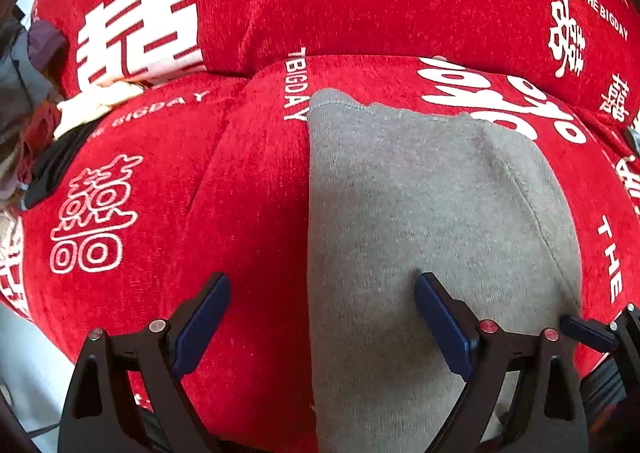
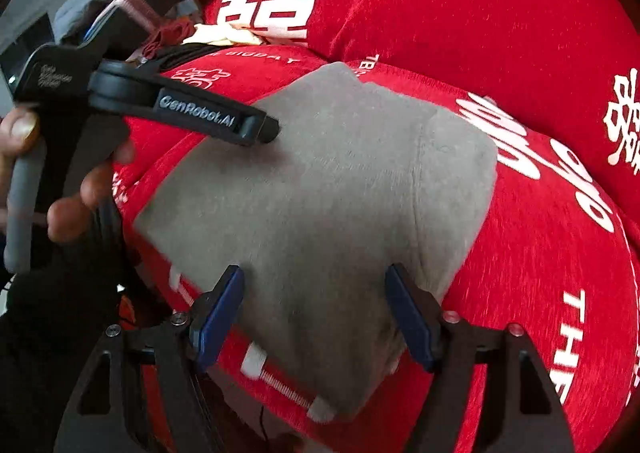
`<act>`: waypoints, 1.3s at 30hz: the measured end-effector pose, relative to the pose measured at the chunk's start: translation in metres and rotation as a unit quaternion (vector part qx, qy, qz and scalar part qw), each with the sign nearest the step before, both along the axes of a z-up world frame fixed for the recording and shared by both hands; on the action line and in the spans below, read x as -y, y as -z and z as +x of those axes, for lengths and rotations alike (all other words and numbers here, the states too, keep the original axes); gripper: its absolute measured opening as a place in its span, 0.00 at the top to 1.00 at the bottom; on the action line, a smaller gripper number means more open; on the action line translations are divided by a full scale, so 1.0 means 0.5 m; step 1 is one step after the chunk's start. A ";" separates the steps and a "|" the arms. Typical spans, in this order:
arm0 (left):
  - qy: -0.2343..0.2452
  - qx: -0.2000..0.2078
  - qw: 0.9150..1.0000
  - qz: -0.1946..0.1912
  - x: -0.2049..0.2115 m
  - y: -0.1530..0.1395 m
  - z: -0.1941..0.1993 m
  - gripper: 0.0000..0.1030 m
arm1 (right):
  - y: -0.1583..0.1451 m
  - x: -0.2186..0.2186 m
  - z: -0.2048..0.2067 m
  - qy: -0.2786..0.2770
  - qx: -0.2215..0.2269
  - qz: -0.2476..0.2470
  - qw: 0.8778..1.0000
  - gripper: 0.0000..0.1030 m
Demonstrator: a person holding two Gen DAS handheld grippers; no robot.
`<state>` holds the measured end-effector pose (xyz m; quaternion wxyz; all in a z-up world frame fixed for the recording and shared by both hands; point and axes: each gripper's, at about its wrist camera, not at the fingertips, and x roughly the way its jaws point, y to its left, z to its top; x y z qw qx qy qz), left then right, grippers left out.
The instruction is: Fold small clothes
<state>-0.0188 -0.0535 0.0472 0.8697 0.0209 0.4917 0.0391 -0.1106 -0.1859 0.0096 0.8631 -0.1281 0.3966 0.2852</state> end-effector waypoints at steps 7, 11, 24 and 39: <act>0.006 -0.005 1.000 -0.005 0.024 -0.002 -0.030 0.09 | -0.005 0.013 -0.016 0.025 -0.039 -0.046 0.998 0.25; 0.014 0.001 1.000 0.001 0.040 -0.019 -0.052 0.09 | -0.045 0.036 -0.011 0.064 -0.044 -0.044 0.996 0.25; -0.006 0.022 1.000 -0.005 0.055 -0.046 -0.069 0.09 | -0.108 0.032 0.023 0.142 0.001 -0.054 0.988 0.22; -0.015 -0.012 0.999 -0.026 0.044 -0.013 -0.066 0.09 | -0.087 0.038 0.048 0.164 -0.019 -0.073 0.984 0.22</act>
